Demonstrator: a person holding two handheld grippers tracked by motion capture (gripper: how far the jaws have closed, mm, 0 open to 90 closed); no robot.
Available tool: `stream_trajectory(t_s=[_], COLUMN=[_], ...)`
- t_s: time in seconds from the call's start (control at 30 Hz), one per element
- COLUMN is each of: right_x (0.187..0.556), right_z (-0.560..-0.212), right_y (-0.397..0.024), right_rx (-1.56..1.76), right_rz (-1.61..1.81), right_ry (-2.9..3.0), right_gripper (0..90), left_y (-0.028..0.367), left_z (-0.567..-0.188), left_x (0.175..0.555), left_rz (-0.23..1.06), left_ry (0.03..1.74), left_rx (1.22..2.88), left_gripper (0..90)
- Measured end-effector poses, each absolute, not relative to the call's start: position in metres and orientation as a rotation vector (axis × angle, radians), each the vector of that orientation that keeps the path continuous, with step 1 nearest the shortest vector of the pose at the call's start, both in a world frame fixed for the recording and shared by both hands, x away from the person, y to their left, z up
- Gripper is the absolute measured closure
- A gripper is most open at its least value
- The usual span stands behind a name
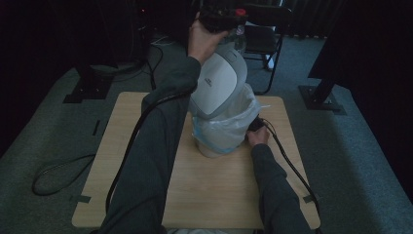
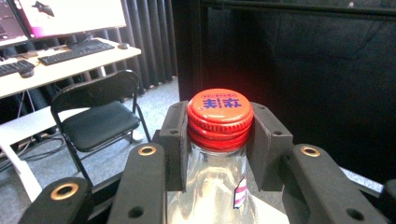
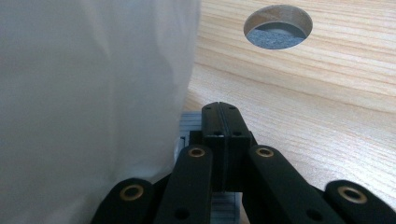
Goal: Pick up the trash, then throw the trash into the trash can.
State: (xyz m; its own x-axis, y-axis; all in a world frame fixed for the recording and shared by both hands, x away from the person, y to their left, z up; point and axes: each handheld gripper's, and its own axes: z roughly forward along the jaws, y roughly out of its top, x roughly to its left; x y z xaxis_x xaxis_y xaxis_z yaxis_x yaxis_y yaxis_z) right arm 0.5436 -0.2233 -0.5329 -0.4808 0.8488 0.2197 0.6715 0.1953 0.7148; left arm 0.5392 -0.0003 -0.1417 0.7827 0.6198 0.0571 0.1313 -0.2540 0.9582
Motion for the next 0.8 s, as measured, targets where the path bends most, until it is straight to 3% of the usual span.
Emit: stream_trajectory(t_s=[0.8], right_x=[0.543], right_z=[-0.533], right_y=[-0.222], right_rx=[1.464], right_rz=[1.155], right_ry=[2.235], right_gripper=[90.0], left_y=[-0.009], left_z=[-0.137], left_x=[0.515], left_rz=[0.472], left_ry=[0.528], left_rx=[1.791], left_gripper=[63.3])
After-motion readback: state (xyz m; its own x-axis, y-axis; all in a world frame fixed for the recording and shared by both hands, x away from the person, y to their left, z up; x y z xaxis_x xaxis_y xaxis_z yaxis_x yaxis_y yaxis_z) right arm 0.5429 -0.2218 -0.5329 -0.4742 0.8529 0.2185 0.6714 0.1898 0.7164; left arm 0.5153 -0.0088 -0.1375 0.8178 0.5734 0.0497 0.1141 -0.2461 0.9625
